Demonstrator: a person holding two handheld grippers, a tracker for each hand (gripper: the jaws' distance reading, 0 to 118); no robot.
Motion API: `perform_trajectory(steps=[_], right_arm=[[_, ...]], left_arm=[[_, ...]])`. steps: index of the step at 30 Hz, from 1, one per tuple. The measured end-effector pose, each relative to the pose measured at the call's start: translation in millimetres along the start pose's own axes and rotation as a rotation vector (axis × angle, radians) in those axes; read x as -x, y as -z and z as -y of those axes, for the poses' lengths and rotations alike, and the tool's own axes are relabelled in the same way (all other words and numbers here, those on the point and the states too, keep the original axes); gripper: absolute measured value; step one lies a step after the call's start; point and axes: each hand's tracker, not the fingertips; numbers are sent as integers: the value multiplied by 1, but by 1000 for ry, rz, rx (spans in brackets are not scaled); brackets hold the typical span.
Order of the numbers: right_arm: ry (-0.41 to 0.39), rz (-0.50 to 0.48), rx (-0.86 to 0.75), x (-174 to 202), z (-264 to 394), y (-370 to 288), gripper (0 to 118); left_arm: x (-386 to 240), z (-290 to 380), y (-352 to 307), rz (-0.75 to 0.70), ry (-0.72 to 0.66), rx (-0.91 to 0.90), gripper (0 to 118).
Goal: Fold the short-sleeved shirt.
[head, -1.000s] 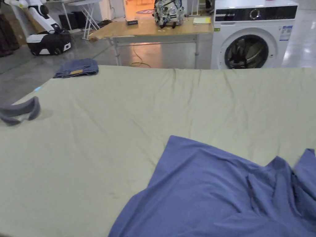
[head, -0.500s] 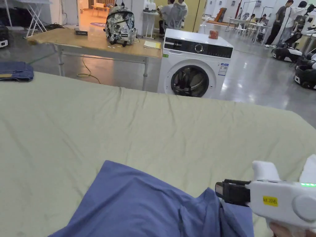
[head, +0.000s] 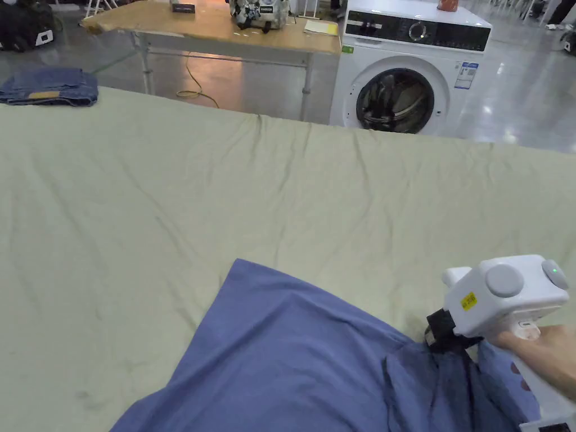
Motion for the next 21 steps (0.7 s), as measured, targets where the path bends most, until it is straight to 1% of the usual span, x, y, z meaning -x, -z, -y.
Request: perform_trajectory(steps=[1, 2, 3, 5, 7, 9, 12, 14, 15, 17, 19, 20, 21], right_arm=[[38, -28, -8, -3, 3, -3, 0], [49, -57, -16, -5, 5, -5, 0], [51, -50, -42, -6, 10, -13, 0], [77, -74, -83, -8, 17, -25, 0], [86, -89, -185, -9, 23, -53, 0], [75, -113, -289, -6, 32, -94, 0], [37, -127, -441, 5, 48, -179, 0], [24, -110, -537, 8, 55, -232, 0], [21, -68, -601, 9, 56, -261, 0], [-2, -31, -690, 9, 57, -310, 0], [-16, 16, -762, 6, 48, -357, 0], [-18, 63, -802, 5, 43, -378, 0], [-12, 100, -840, 4, 37, -400, 0]], left_arm=[[1, 0, 1, 0, -2, 1, 1], [1, 0, 1, 2, -6, -1, 1], [3, 0, 2, 6, -16, -1, 1], [8, -1, 3, 29, -47, 0, 1], [16, -3, -6, 66, -72, -14, 1], [15, -8, -23, 103, -80, -77, 1], [13, -37, -64, 113, -30, -233, 1], [11, -68, -88, 126, -13, -346, 1], [11, -90, -100, 145, -4, -400, 1], [8, -133, -121, 186, 17, -502, 1], [-1, -188, -141, 205, 90, -581, 1], [-12, -212, -150, 197, 131, -610, 1], [-19, -244, -156, 157, 176, -627, 1]])
